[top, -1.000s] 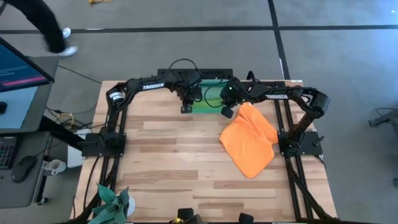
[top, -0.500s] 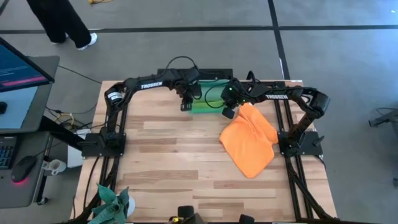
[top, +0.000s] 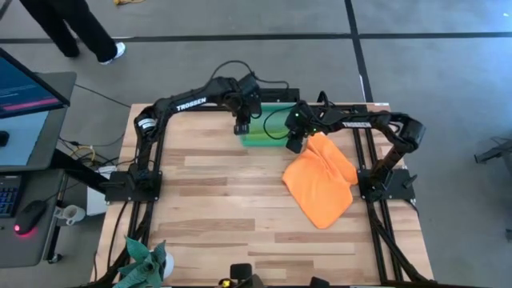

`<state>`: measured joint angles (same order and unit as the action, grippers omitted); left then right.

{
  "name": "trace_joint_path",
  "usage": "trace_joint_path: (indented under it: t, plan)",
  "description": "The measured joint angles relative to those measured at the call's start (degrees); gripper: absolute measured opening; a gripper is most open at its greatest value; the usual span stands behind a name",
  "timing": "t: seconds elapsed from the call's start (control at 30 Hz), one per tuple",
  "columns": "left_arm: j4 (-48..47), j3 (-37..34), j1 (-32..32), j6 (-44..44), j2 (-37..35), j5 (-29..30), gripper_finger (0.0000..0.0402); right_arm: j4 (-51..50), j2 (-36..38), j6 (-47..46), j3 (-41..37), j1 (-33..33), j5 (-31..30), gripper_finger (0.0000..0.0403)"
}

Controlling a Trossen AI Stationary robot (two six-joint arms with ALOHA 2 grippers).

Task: Roll microfiber towels into tight, uniform cylinder then place into a basket
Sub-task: Put the green microfiber towel into the blue bin, then fold the yellow microfiber towel

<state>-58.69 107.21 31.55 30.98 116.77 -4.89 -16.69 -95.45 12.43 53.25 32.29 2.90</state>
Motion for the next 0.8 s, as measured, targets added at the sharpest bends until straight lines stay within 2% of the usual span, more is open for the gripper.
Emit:
trace_joint_path:
  t: [0.2, 0.47, 0.57, 0.67, 0.8]
  plan:
    - [-2.11, 1.61, 0.0, -0.19, -0.52, -0.02, 0.0098, -4.34, 2.18, -3.52, 2.55, 0.45, -0.02, 0.0229]
    - [-5.55, 1.49, -0.49, -3.87, -4.99, -1.77, 0.0098, -16.53, 10.77, -6.98, 4.12, -1.55, 0.04, 0.0227]
    - [-5.09, -0.99, -1.99, -5.16, -8.09, -4.0, 0.0098, -20.42, 15.67, -11.55, 2.72, -5.36, 0.0, 0.0221]
    - [-2.6, -5.57, -4.77, -6.81, -10.91, -5.67, 0.0098, -20.11, 20.91, -16.31, -0.47, -11.52, -0.41, 0.0216]
    - [5.16, -14.46, -10.04, -8.78, -14.87, -5.48, 0.0098, -17.35, 26.8, -24.0, -5.81, -21.73, -6.05, 0.021]
